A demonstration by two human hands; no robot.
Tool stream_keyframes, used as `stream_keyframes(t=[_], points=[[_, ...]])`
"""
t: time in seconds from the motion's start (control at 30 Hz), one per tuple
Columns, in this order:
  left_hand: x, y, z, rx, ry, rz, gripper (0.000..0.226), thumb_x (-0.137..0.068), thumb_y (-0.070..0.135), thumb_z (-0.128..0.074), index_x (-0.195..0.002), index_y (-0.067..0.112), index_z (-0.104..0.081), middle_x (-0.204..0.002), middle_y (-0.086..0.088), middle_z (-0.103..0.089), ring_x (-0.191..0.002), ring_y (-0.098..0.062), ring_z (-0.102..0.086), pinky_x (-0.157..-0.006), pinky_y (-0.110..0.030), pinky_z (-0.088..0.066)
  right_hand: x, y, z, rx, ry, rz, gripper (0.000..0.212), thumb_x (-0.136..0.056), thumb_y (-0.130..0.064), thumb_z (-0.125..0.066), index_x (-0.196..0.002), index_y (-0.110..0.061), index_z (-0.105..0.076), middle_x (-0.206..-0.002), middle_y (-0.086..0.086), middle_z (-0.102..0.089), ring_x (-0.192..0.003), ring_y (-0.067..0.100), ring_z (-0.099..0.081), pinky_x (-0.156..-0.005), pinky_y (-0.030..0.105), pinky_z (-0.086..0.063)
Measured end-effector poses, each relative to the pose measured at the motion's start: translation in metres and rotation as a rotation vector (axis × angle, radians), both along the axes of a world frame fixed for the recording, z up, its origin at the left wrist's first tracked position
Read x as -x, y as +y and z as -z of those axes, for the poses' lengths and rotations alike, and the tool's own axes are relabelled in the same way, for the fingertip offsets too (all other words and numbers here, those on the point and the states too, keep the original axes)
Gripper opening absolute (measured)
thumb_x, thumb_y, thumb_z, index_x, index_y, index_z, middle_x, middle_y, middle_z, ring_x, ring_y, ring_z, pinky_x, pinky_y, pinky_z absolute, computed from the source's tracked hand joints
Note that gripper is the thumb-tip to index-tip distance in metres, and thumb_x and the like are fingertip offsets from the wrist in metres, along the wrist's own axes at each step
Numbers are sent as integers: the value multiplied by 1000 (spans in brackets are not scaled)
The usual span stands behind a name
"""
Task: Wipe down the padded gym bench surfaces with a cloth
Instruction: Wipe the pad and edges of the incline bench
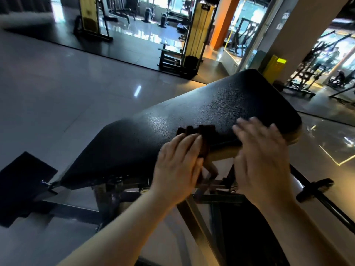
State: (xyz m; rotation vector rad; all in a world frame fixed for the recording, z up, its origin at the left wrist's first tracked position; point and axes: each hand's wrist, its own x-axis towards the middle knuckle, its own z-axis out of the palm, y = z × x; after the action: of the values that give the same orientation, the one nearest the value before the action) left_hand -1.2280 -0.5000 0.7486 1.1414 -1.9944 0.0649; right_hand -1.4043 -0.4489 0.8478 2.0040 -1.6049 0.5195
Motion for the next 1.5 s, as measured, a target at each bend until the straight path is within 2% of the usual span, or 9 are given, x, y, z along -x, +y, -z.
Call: stream_keyframes(t=[0.23,0.4,0.53,0.67,0.77,0.97,1.13,1.37,1.5], points=[[15,7,24,-129,414,-279,46,-104,30,-27,-128,2,-56,-135,-15,-54,-135,-33,-42,-114,-55,-28,8,-2,13,55,113,48,54,-100,-27,-40,-147,1,-40,-152,18,-42,-149,33,-25,-125,52,-5],[77,16,-21,98,330,-120,46,-103,34,-32,-134,7,-52,-138,-12,-55,-132,-32,-43,-115,-46,-30,10,-4,15,105,174,32,51,-100,-26,-37,-145,-3,-44,-149,19,-44,-147,36,-30,-124,52,-6],[46,4,7,167,132,-168,42,-98,30,-44,-136,11,-43,-139,-8,-44,-131,-30,-40,-119,-39,-21,16,-3,12,126,215,-10,51,-100,-26,-41,-146,-4,-44,-148,17,-45,-145,35,-31,-124,52,-7],[-6,0,48,13,267,-313,41,-103,30,-30,-131,6,-48,-134,-13,-47,-130,-34,-43,-111,-56,-35,13,-7,17,104,178,-12,54,-96,-25,-44,-146,-3,-43,-148,20,-43,-147,36,-26,-124,51,0],[9,3,42,-61,381,-338,48,-103,30,-26,-131,2,-53,-134,-18,-50,-130,-38,-42,-112,-55,-29,17,-6,13,68,181,-42,58,-90,-22,-42,-145,-5,-45,-148,17,-45,-146,34,-27,-124,48,2],[90,16,-10,97,302,-251,45,-99,30,-39,-134,4,-47,-137,-16,-45,-129,-40,-42,-111,-55,-30,41,3,-11,52,196,-90,57,-91,-17,-39,-147,-6,-45,-153,12,-45,-148,28,-31,-125,46,-11],[51,4,13,163,159,-207,43,-103,34,-32,-136,8,-40,-139,-14,-41,-132,-35,-41,-116,-48,-29,33,4,0,83,137,-63,52,-98,-21,-43,-147,-5,-43,-150,14,-45,-149,32,-27,-125,49,-7],[48,12,13,12,471,-280,42,-101,26,-33,-128,5,-57,-134,-17,-54,-132,-36,-45,-111,-58,-30,1,5,15,22,104,40,56,-100,-31,-37,-149,-4,-39,-154,20,-36,-152,34,-14,-122,56,8],[62,7,7,176,352,-154,36,-103,32,-41,-132,13,-46,-135,-14,-56,-133,-33,-46,-118,-49,-28,-22,0,23,-44,186,94,54,-100,-29,-34,-147,-4,-41,-155,19,-36,-152,33,-15,-116,71,7]])
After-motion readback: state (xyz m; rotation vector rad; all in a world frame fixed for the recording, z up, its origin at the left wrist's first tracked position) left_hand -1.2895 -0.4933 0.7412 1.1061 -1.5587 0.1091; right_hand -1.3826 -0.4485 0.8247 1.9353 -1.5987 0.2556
